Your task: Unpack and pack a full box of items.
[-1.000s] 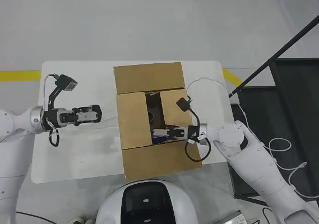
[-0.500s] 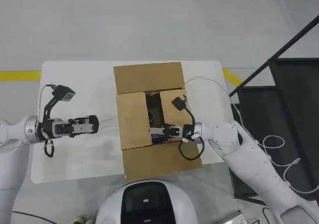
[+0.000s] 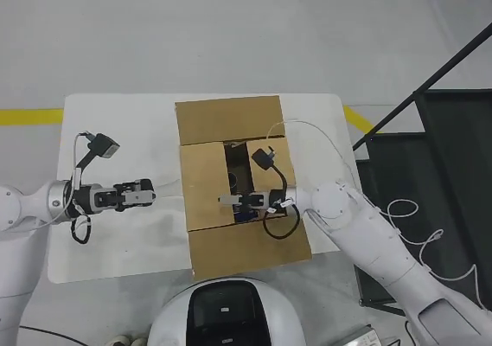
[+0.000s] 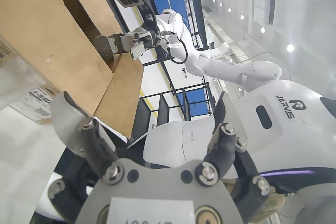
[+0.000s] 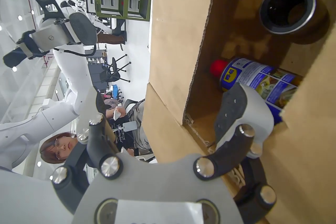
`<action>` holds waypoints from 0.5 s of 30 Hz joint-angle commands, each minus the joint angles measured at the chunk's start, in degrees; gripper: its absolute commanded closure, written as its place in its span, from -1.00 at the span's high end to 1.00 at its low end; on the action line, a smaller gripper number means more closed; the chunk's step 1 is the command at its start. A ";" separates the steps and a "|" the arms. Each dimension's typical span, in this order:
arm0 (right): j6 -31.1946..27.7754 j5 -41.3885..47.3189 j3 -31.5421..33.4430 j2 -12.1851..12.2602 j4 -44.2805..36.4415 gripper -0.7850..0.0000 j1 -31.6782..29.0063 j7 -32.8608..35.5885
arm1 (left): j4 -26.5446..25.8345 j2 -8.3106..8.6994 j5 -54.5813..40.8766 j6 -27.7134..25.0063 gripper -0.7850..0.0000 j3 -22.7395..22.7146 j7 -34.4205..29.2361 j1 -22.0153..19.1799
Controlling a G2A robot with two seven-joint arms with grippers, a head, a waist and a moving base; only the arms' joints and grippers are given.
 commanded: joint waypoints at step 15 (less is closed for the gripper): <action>-5.01 3.63 -5.94 -3.23 -5.30 1.00 6.38 2.34 | -2.77 1.61 -5.21 -3.31 1.00 -10.35 6.51 2.61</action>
